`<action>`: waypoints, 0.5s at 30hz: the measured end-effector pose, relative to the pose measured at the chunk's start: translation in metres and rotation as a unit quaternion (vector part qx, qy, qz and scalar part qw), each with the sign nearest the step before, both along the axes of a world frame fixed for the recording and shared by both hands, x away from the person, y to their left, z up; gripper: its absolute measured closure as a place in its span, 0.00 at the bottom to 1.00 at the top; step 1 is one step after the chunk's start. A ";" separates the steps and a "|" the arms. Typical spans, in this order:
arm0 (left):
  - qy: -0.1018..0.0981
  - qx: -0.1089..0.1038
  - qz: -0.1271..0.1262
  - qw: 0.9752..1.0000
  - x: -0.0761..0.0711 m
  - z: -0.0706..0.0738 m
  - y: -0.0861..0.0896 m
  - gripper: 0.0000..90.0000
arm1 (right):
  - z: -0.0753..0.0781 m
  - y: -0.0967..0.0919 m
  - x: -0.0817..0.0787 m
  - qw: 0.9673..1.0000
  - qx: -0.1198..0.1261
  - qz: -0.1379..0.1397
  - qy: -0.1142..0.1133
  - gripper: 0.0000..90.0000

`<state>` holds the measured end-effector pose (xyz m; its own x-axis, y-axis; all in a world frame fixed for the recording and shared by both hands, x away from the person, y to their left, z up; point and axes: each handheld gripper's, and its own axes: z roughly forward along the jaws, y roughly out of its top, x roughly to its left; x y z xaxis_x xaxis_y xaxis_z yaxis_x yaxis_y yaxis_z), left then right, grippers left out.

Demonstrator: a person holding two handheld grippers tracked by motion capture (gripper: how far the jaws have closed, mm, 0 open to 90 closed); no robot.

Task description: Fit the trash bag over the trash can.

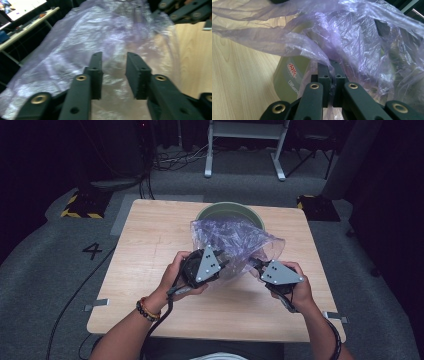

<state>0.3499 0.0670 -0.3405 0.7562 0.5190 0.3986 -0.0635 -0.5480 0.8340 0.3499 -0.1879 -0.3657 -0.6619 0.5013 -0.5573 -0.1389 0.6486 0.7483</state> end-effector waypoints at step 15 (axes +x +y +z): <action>0.017 0.026 0.001 1.000 0.000 0.004 -0.028 0.37 | -0.002 0.005 -0.004 1.000 -0.007 0.003 -0.005 0.98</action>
